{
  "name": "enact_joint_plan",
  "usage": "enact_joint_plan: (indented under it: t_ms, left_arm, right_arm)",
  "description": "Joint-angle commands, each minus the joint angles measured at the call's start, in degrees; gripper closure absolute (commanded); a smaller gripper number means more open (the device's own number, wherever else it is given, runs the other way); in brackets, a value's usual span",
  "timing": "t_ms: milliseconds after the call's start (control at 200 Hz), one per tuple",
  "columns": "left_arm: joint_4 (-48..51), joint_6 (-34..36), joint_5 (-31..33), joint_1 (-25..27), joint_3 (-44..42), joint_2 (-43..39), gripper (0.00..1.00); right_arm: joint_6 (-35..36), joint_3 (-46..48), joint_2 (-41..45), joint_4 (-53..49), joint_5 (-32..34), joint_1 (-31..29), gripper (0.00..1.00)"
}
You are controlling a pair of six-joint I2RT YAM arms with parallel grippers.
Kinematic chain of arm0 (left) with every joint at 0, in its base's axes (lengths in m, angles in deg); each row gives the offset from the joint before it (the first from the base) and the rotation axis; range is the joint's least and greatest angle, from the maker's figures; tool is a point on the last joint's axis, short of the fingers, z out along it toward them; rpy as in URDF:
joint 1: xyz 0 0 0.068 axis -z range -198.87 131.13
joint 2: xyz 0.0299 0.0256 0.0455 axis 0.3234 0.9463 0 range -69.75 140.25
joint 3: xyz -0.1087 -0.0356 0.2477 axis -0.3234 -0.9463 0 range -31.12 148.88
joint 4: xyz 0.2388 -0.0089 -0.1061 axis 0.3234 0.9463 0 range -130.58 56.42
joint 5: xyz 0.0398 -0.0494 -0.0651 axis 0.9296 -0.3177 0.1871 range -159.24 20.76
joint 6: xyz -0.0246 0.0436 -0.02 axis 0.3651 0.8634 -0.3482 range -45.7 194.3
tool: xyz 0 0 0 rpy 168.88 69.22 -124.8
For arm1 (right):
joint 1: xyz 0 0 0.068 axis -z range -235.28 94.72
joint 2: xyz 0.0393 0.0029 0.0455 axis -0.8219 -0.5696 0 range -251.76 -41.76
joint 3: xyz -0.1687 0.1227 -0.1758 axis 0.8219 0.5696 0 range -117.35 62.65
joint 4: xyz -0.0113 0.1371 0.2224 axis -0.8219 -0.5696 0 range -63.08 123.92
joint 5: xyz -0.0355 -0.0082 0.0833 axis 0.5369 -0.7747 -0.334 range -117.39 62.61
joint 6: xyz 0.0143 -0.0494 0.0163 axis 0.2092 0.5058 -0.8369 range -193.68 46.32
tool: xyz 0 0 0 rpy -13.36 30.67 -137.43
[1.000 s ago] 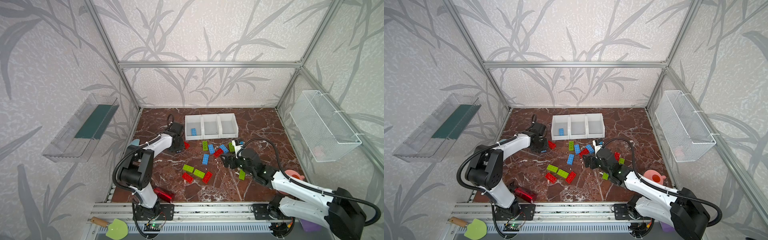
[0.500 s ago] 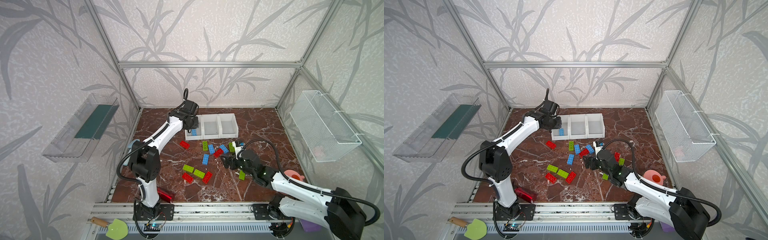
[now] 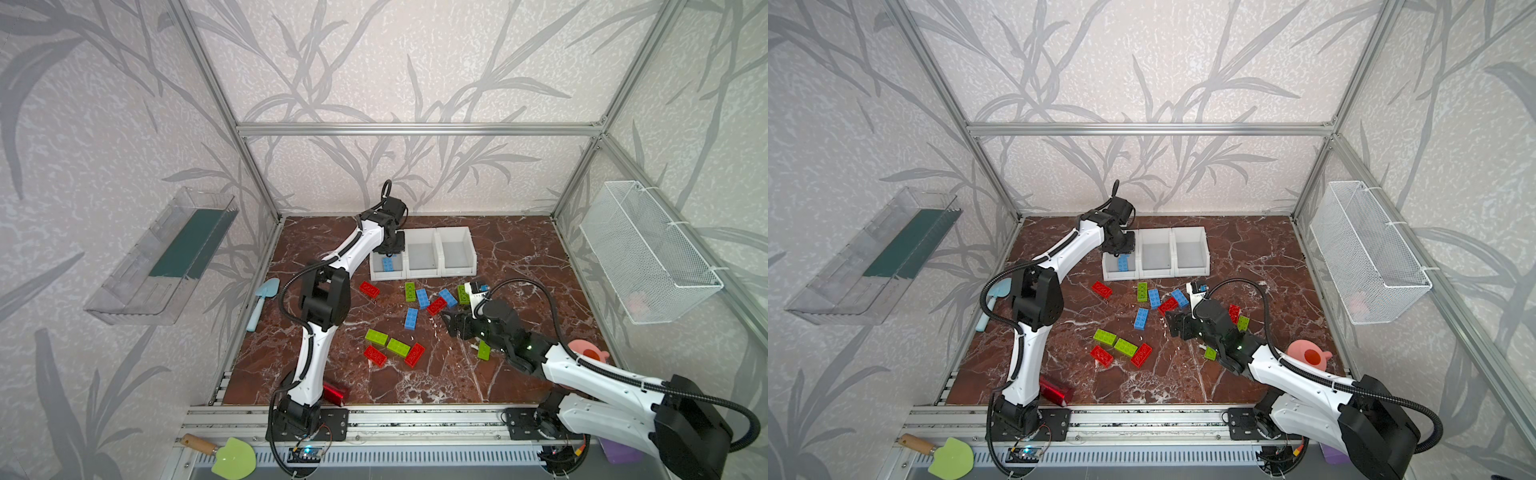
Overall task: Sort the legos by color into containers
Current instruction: 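Lift the blue brick over the same white bin and release it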
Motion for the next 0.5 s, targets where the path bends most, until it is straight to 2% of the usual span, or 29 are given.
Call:
enact_joint_plan:
  t_ms: [0, 130, 285, 495]
  left_arm:
    - [3.04, 0.09, 0.24, -0.16, 2.39, 0.48, 0.72]
    - [2.98, -0.15, 1.4, -0.22, 2.37, 0.36, 0.68]
    - [4.11, -0.65, 2.53, -0.42, 2.36, -0.66, 0.42]
    - [2.02, -0.72, 3.59, -0.37, -4.24, -10.04, 0.23]
  right_arm:
    - [-0.7, 0.01, 1.06, 0.05, 1.5, 0.05, 0.11]
    - [-0.71, -0.36, 0.94, -0.72, 1.61, 0.09, 0.11]
    - [-0.88, -1.13, 0.72, -1.92, 1.31, 0.02, 0.11]
    - [-3.66, -5.31, -0.71, -9.28, 5.34, -1.6, 0.13]
